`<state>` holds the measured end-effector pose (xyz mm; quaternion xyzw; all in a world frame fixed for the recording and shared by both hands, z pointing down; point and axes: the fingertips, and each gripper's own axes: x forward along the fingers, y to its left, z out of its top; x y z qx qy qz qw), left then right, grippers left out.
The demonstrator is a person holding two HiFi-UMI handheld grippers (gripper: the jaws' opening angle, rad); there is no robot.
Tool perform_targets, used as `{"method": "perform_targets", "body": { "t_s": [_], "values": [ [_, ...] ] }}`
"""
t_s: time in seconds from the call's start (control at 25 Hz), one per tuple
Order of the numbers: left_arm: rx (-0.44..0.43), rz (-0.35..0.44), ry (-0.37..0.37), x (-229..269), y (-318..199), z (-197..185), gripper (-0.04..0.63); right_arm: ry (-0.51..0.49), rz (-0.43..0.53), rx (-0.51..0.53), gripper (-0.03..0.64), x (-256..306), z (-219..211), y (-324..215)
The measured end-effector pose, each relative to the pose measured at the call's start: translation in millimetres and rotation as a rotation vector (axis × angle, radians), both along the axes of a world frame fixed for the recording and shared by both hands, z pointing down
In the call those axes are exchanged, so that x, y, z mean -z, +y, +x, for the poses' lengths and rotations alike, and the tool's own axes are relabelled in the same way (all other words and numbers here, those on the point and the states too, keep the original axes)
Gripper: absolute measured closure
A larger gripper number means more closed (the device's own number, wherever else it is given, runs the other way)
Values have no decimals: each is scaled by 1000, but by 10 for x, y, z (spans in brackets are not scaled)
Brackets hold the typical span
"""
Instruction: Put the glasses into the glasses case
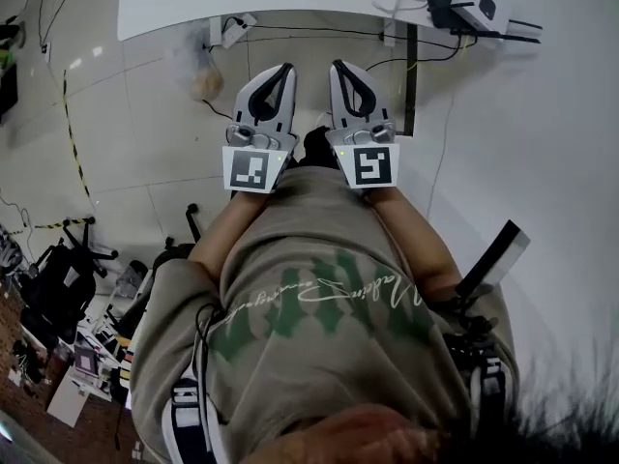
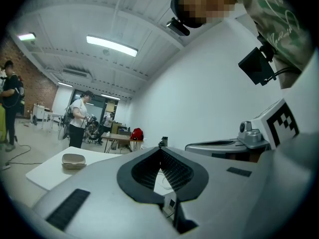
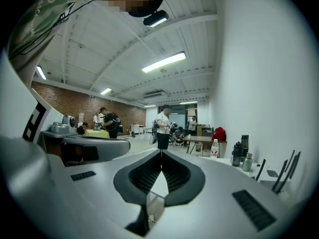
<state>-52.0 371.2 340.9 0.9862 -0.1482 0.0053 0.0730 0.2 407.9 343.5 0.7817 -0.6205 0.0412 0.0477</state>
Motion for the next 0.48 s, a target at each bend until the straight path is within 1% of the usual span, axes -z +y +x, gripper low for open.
{"method": "perform_targets", "body": {
  "t_s": [0.12, 0.2, 0.36, 0.48],
  "values": [
    [38, -6, -24, -87, 250, -75, 589, -38, 1, 19, 606, -89, -36, 280],
    [61, -2, -36, -107, 326, -165, 589, -41, -12, 32, 606, -120, -106, 397],
    [72, 28, -41, -74, 372, -298, 589, -35, -33, 26, 606, -119, -225, 527],
    [60, 22, -53, -96, 356, -245, 589, -19, -33, 8, 606, -98, -152, 570]
  ]
}}
